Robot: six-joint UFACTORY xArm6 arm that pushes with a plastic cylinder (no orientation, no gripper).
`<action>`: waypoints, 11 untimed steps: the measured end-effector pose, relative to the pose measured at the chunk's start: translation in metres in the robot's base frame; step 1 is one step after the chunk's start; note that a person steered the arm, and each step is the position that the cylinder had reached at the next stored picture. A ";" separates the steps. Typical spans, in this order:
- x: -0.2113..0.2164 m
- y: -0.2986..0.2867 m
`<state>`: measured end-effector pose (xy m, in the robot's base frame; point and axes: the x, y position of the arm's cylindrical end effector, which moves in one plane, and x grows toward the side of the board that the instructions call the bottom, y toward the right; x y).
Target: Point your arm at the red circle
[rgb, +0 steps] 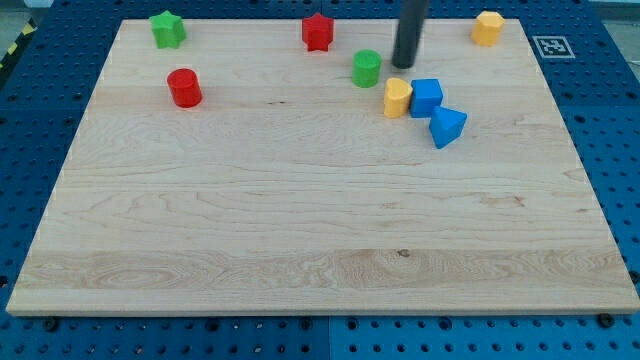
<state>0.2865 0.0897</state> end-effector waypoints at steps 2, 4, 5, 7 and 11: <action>0.010 -0.079; 0.056 -0.144; 0.064 -0.158; 0.063 -0.159; 0.022 -0.249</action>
